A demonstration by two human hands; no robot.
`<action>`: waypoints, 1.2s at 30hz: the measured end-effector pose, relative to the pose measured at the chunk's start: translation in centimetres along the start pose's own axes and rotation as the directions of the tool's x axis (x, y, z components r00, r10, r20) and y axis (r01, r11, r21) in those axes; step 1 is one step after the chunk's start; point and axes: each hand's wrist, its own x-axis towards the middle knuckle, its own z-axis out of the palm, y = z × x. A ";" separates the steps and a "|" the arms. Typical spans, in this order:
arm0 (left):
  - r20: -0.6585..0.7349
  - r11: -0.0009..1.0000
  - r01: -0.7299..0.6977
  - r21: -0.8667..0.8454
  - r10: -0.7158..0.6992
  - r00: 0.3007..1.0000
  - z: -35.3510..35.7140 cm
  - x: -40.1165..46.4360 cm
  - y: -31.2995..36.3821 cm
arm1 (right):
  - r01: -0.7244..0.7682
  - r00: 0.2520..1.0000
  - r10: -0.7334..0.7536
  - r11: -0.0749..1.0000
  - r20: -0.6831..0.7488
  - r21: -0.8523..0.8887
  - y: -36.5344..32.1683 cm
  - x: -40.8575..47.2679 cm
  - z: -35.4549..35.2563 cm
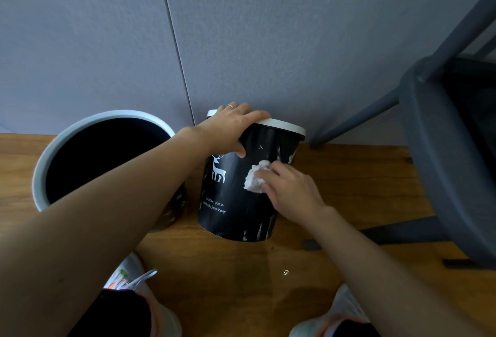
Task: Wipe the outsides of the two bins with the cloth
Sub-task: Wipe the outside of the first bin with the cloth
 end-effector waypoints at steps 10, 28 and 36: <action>-0.003 1.000 0.004 0.003 -0.004 1.000 -0.1 -0.4 -0.3 | -0.148 0.979 0.144 0.989 -0.146 -0.012 0.7 3.7 -1.2; 0.003 1.000 0.006 -0.022 -0.006 1.000 -0.2 -0.4 -0.3 | -0.029 0.990 0.024 0.999 0.136 0.037 -0.6 -1.9 2.0; -0.003 1.000 0.023 -0.019 -0.023 1.000 -0.2 -0.6 -0.5 | -0.135 0.986 0.140 0.989 -0.093 0.063 0.2 0.6 1.5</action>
